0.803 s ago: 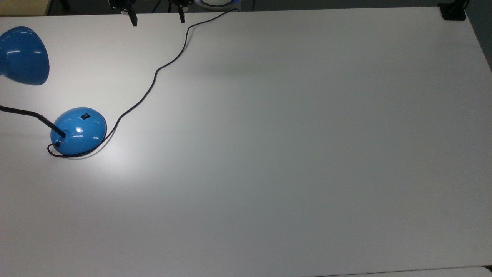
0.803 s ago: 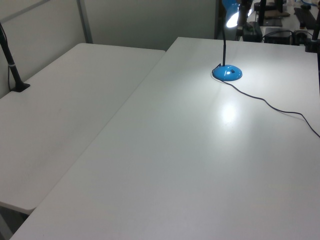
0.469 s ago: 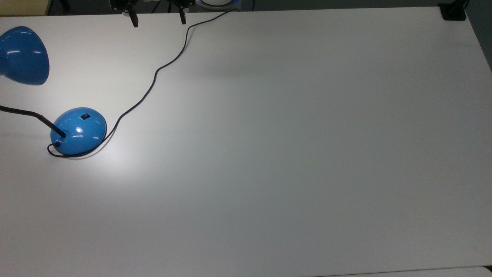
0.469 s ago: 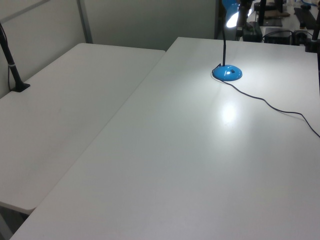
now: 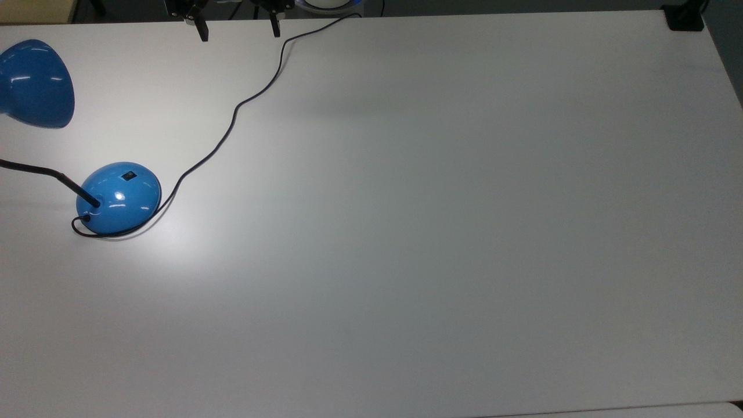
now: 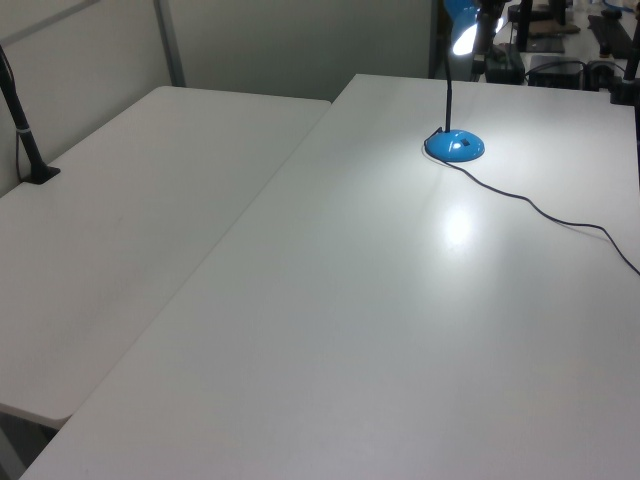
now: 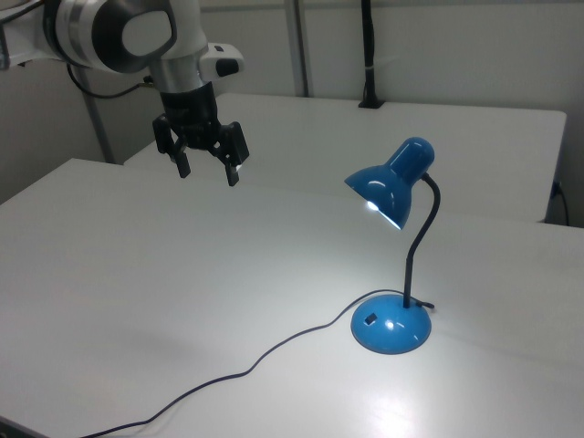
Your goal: Turn off the lamp
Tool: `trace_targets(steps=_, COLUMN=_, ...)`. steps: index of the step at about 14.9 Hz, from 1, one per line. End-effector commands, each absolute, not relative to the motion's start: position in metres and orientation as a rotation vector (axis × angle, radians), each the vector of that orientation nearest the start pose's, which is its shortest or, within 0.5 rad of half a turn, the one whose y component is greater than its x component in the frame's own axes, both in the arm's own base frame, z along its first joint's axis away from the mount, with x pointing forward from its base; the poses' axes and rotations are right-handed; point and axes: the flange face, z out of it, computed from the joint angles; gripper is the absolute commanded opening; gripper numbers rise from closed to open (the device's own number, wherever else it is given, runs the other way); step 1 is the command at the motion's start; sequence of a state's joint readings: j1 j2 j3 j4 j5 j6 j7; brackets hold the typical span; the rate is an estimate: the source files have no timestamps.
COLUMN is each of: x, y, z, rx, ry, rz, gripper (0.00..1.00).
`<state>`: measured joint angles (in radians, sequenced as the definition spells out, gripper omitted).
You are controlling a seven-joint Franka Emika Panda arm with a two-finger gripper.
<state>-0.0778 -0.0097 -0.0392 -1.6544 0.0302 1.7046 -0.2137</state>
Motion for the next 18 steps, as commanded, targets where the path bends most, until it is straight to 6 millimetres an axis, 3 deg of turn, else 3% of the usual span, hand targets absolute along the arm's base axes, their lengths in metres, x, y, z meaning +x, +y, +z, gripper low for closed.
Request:
trace_targets(steps=1, x=0.555, y=-0.072, z=0.605, rx=-3.103, ry=-0.226, rz=-0.073, gripper=1.0)
trace_targets(steps=5, x=0.546, y=-0.098, z=0.586, rx=-3.127, ry=-0.584, rz=0.062, gripper=1.0)
trace_targets(steps=8, x=0.542, y=-0.114, z=0.544, rx=-3.13, ry=-0.573, rz=0.153, gripper=1.0)
trace_targets(steps=9, x=0.539, y=-0.132, z=0.532, rx=-3.138, ry=-0.526, rz=0.147, gripper=0.98)
trace_targets(steps=11, x=0.536, y=-0.159, z=0.509, rx=-3.159, ry=-0.453, rz=0.084, gripper=0.63)
trace_targets(steps=12, x=0.536, y=-0.162, z=0.496, rx=-3.165, ry=-0.428, rz=0.053, gripper=0.43)
trace_targets(steps=13, x=0.537, y=-0.167, z=0.486, rx=-3.187, ry=-0.342, rz=0.008, gripper=0.3)
trace_targets(steps=15, x=0.549, y=-0.179, z=0.463, rx=-3.234, ry=-0.009, rz=-0.177, gripper=0.01)
trace_targets(steps=18, x=0.571, y=-0.196, z=0.421, rx=-3.238, ry=0.222, rz=-0.306, gripper=0.0)
